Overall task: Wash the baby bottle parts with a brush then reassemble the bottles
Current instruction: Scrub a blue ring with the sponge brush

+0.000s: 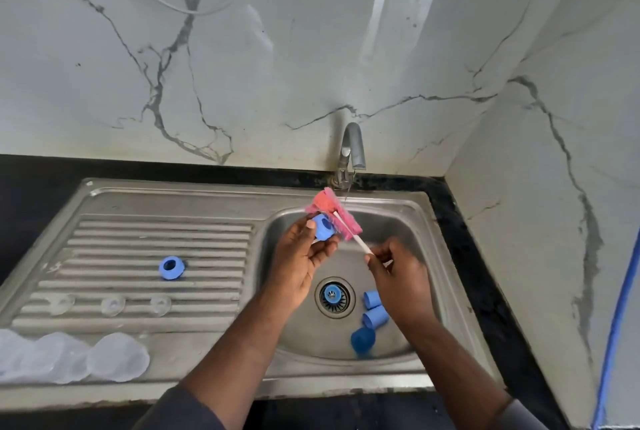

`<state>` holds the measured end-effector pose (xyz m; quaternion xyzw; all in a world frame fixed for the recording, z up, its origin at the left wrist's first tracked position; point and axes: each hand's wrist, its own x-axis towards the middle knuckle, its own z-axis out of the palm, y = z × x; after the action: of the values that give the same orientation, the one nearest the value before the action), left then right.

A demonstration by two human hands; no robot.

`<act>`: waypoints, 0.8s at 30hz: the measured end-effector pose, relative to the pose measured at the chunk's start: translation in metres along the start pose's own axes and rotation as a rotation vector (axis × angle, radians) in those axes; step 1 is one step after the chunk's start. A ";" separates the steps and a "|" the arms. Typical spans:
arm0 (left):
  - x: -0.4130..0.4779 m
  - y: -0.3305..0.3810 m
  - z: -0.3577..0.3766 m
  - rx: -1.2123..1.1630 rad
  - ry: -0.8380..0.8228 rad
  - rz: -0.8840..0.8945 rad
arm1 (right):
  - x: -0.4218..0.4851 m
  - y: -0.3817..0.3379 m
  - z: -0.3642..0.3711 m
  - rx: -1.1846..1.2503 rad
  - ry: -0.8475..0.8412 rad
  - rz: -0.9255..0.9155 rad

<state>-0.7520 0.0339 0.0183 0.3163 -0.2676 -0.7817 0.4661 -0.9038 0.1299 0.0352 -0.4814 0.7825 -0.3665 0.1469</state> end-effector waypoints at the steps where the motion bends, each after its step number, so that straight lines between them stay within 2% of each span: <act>1: 0.000 0.001 -0.001 0.017 -0.001 0.001 | -0.002 -0.002 0.002 0.005 0.011 0.006; 12: 0.000 0.001 -0.009 0.016 -0.023 -0.047 | -0.012 -0.010 0.013 -0.082 0.125 -0.163; 15: 0.000 0.000 -0.007 0.015 -0.025 -0.078 | -0.012 -0.010 0.016 -0.093 0.163 -0.107; 20: 0.003 0.002 -0.010 -0.058 0.002 -0.112 | -0.023 -0.010 0.022 -0.067 0.177 -0.118; 22: 0.004 0.001 -0.012 -0.039 -0.018 -0.128 | -0.021 -0.009 0.023 -0.057 0.203 -0.059; 24: 0.003 -0.001 -0.012 -0.028 -0.048 -0.136 | -0.020 -0.011 0.024 -0.061 0.208 -0.089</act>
<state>-0.7447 0.0303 0.0087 0.3083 -0.2459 -0.8225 0.4099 -0.8729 0.1339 0.0237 -0.4794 0.7821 -0.3967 0.0339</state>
